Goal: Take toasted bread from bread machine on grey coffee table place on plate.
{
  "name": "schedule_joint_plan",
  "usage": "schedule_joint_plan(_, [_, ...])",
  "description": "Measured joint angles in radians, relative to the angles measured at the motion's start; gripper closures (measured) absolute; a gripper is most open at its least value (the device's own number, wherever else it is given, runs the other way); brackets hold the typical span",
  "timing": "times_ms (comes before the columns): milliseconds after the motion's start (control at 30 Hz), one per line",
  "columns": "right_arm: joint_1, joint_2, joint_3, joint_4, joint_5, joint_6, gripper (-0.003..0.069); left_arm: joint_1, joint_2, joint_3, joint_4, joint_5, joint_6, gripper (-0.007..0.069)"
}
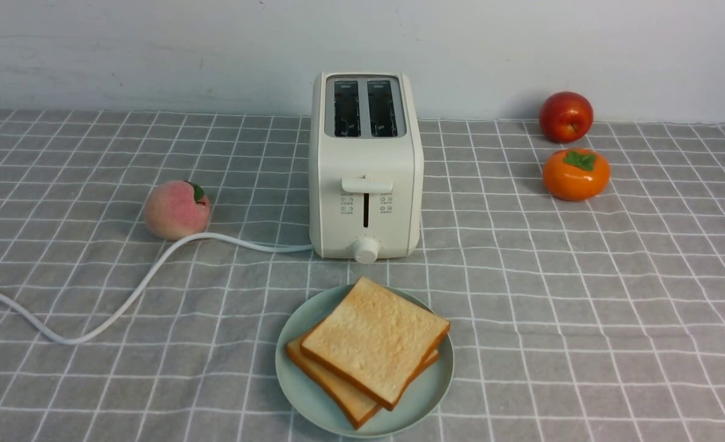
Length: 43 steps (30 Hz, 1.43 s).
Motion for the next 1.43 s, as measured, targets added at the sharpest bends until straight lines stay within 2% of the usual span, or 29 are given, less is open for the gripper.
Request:
schedule_joint_plan(100, [0.000,0.000,0.000,0.174,-0.019,-0.167,0.0580,0.000,0.000,0.000,0.000,0.000,0.000,0.0607])
schedule_joint_plan(167, [0.000,0.000,0.000,0.246,-0.022,-0.246,0.0578,0.000,0.000,0.000,0.000,0.000,0.000,0.0607])
schedule_joint_plan(267, [0.000,0.000,0.001,0.291,-0.021,-0.299,0.0574,0.000,0.000,0.000,0.000,0.000,0.000,0.0607])
schedule_joint_plan(467, [-0.030,-0.039,0.079,0.279,-0.015,-0.316,0.0572,0.000,0.000,0.000,0.000,0.001,0.000,0.0607])
schedule_joint_plan(533, [-0.090,-0.086,0.163,0.271,-0.012,-0.316,0.0570,0.000,0.000,0.000,0.000,0.001,0.000,0.0607])
schedule_joint_plan(633, [-0.165,-0.183,0.220,0.258,0.161,-0.316,0.0567,0.000,0.000,0.000,0.000,0.001,0.000,0.0603])
schedule_joint_plan(700, [-0.182,-0.215,0.217,0.250,0.198,-0.316,0.0564,0.000,-0.001,0.000,0.000,-0.001,0.000,0.0599])
schedule_joint_plan(1433, [-0.183,-0.222,0.216,0.246,0.205,-0.316,0.0538,0.000,-0.001,0.000,0.000,0.004,0.000,0.0585])
